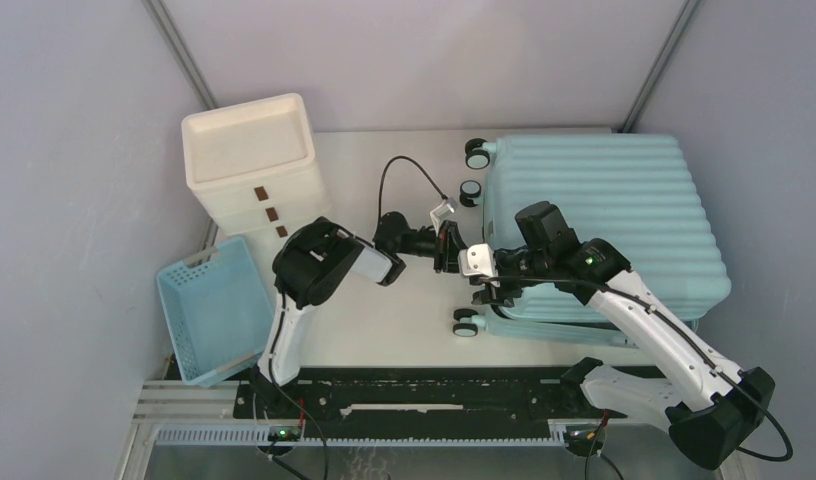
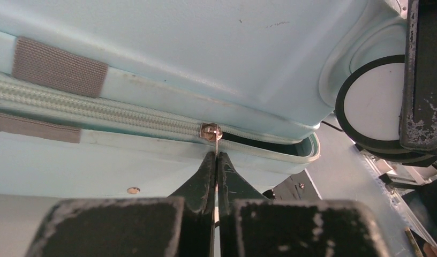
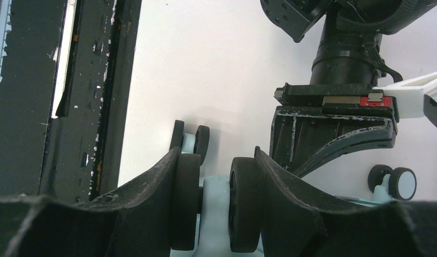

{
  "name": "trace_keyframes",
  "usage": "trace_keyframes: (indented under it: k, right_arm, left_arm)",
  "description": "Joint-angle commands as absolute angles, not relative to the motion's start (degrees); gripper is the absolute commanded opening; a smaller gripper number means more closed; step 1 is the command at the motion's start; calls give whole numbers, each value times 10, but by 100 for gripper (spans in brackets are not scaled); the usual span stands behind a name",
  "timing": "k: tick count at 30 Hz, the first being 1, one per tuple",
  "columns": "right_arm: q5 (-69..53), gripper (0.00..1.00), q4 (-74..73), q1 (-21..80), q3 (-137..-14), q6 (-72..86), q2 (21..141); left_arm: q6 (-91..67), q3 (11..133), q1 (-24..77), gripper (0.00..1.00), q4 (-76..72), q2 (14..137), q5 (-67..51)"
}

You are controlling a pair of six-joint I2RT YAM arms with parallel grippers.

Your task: Open, take out, and arrange the luggage

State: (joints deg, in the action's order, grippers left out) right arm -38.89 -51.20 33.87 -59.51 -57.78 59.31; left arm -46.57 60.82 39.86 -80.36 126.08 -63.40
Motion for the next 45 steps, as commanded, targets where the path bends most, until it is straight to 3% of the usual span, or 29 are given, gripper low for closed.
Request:
trace_keyframes:
  k: [1,15,32,45]
  right_arm:
    - [-398,0,-476,335,-604,-622,588]
    - [-388,0,-498,345,-605,-650,584]
    - [-387,0,-508,351,-605,-657,587]
    - [-389,0,-519,365,-604,-663,592]
  left_arm:
    - [-416,594,405,0,-831,1226,-574]
    - [-276,524,382,0,-750,1155,-408]
    - [-235,615,357,0,-590,1166,-309]
    - [-300,740,326,0,-472,1214,-272]
